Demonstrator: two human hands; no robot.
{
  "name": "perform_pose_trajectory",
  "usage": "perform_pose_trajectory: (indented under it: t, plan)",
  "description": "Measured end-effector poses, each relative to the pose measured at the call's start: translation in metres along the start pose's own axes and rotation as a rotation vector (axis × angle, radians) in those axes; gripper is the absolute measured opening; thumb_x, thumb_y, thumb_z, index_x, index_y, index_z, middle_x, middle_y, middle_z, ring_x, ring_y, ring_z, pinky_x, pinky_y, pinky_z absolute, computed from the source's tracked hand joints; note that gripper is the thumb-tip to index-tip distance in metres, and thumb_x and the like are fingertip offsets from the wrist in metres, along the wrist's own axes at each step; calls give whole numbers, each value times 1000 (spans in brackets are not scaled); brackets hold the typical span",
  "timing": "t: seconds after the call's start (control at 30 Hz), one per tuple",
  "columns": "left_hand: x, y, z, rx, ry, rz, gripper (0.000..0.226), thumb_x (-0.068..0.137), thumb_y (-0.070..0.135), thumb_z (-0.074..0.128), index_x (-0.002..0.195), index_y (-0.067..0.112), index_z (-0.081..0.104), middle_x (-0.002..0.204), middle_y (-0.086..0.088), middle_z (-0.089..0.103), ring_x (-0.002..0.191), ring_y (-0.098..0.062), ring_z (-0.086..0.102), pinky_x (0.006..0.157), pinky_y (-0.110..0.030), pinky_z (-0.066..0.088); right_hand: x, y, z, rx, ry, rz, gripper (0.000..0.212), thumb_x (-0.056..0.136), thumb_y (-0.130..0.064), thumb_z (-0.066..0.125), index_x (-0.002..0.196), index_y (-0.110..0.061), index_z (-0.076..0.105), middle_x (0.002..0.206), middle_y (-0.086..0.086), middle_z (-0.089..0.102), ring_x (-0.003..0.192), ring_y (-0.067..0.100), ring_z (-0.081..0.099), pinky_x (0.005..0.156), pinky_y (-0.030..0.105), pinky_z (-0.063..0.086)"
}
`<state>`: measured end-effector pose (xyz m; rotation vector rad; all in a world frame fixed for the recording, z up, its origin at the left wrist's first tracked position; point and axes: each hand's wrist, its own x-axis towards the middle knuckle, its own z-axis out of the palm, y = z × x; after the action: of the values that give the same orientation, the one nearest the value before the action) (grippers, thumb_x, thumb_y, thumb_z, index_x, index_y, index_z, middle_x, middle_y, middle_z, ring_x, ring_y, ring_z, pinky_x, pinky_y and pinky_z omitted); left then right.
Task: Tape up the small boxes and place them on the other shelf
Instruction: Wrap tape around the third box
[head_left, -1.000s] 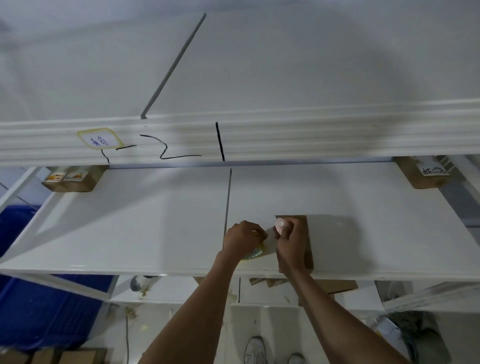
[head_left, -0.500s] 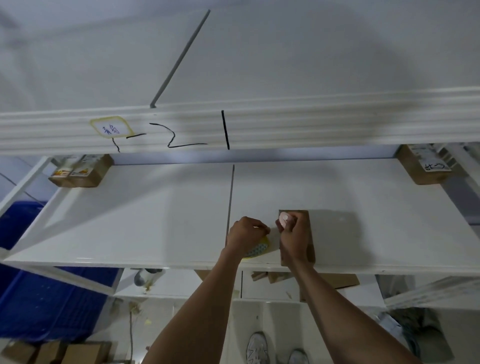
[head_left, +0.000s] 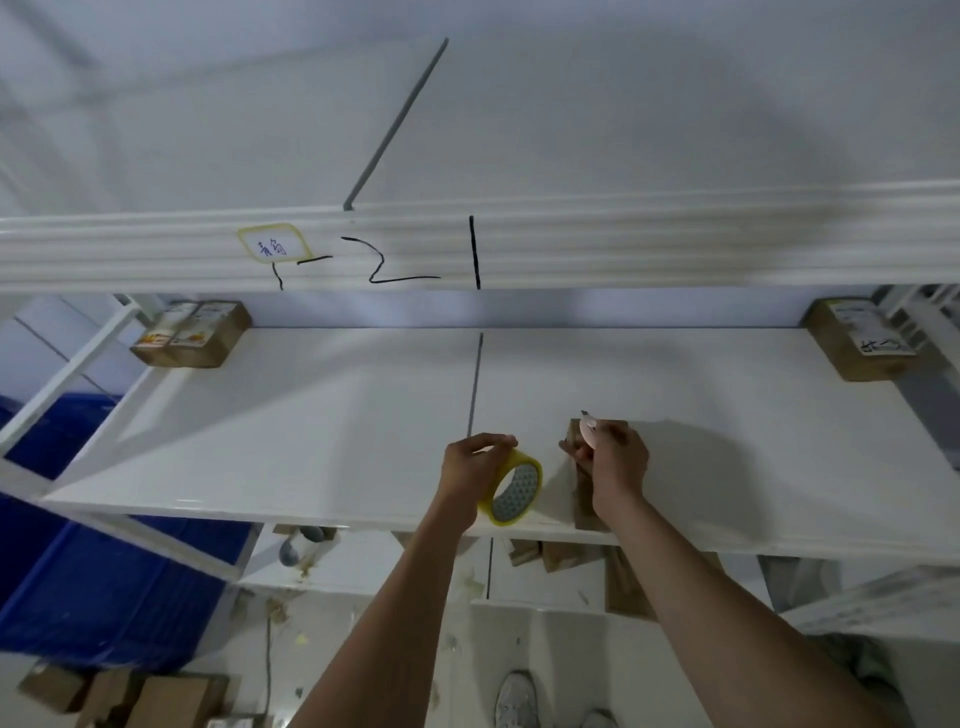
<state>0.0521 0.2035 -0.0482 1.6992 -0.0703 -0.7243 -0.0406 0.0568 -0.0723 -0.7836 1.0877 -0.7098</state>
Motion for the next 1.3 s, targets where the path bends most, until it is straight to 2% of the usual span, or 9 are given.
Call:
perform_pose_trajectory:
  t: [0.1,0.17,0.37,0.5,0.77,0.87,0.97,1.13,1.3]
  plan:
    - [-7,5,11,-63,-16,18,9,89,12,72,91,12,81,95,2,76,79,-15,65,62,-20,50,2,-26,-5,165,3,54,15,95,-6,66,108,0,63,94,15,67,65,16,63,60,38,61]
    - [-9,8,17,-66,-21,18,10,90,15,72,89,17,81,99,2,75,79,-16,63,59,-21,49,7,-38,-14,117,-33,34,16,95,-12,67,106,0,64,93,15,70,67,18,63,68,42,63]
    - [-22,9,44,-74,-31,38,7,87,22,76,91,20,81,100,2,75,82,-20,63,64,-26,51,24,-50,-73,-587,71,-246,16,92,-27,70,101,-14,74,99,3,72,90,21,67,83,39,58]
    - [-32,10,61,-33,-26,39,7,89,18,74,90,21,80,97,-1,74,72,-14,61,55,-19,49,27,-48,-108,-761,100,-210,16,90,-25,73,97,-11,75,91,-1,70,79,14,62,75,26,47]
    - [-46,5,72,28,31,49,9,89,23,74,84,30,78,100,1,73,92,-20,67,68,-27,55,37,-46,-129,-1144,85,-167,30,88,-29,75,82,0,73,70,8,64,63,20,57,65,25,43]
    - [-52,2,72,-7,65,52,4,87,26,76,87,28,79,97,1,75,91,-20,69,67,-24,54,21,-56,-112,-1217,152,-275,31,90,-32,72,100,-3,70,93,14,67,85,27,64,73,31,47]
    - [-61,-1,66,-19,104,71,10,86,28,77,94,23,80,94,3,75,87,-14,68,60,-16,50,-7,-71,-75,-1091,-60,-469,27,98,-28,60,101,-4,71,97,12,70,95,28,66,71,27,46]
    - [-69,-4,55,-47,114,106,5,88,24,75,91,23,79,91,-1,77,89,-20,72,78,-32,59,-58,-79,-27,-1146,-619,-340,36,96,-37,64,100,-3,77,98,11,74,87,24,69,78,36,54]
    - [-73,0,35,-45,117,126,6,90,21,72,93,21,78,90,-1,76,83,-14,72,66,-21,55,-70,-68,-12,-1158,-599,-342,15,89,-15,74,98,-4,79,99,10,76,85,21,71,74,26,59]
